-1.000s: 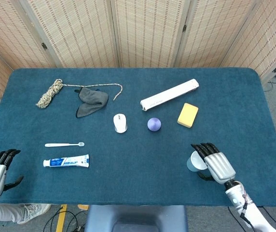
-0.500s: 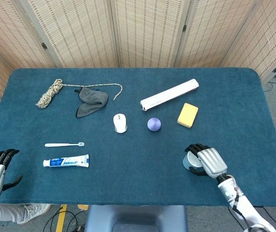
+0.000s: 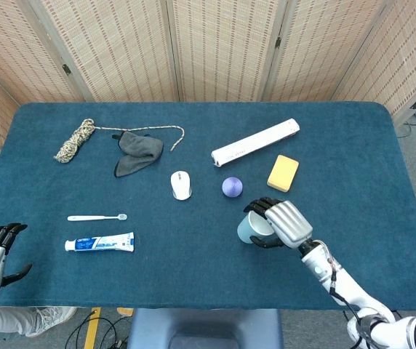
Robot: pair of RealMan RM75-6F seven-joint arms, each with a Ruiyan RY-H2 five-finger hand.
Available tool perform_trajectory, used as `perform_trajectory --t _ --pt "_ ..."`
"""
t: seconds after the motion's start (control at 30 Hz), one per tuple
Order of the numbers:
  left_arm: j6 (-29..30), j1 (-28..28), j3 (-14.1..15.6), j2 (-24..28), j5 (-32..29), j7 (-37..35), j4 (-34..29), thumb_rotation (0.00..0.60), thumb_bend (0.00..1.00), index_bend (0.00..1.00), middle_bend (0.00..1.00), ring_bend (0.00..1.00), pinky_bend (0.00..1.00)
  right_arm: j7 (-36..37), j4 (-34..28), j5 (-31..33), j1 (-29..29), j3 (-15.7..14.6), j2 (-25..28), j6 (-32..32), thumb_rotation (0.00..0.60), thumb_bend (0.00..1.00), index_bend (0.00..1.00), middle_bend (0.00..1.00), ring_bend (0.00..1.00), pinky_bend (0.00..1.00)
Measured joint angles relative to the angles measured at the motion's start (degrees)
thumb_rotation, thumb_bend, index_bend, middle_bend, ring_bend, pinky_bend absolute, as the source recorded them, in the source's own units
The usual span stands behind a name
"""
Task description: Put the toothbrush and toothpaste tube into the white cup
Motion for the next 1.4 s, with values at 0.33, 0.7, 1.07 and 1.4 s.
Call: perform_trajectory --t 0.33,0.7,1.07,1.4 --pt "0.5 0.4 0.1 0.4 0.0 -0.3 0.1 0.600 0.23 0.23 0.23 0.21 0.21 -7.3 2.3 7.5 12.1 5.9 -6.4 -8.4 0.600 0.26 0.34 0.36 0.27 0.44" --pt "0.7 0.8 0.2 0.5 0.0 -0.4 0.2 0.600 0.23 0.23 0.23 0.21 0.21 -15.1 15.0 12.7 22.8 7.1 -18.4 -12.1 0.600 0.22 0.34 0.33 0.27 0.44" --pt "0.7 1.0 0.3 0.4 -0.1 -0.6 0.5 0.600 0.23 0.22 0.23 0.21 0.21 -15.2 26.1 14.7 28.3 6.8 -26.9 -13.6 0.600 0.21 0.25 0.24 0.19 0.30" --pt "0.4 0.9 0.2 0.1 -0.2 -1.0 1.3 0.600 0.24 0.22 0.23 0.21 0.21 -13.2 26.0 14.5 29.1 5.9 -26.7 -12.8 0.600 0.18 0.00 0.09 0.06 0.17"
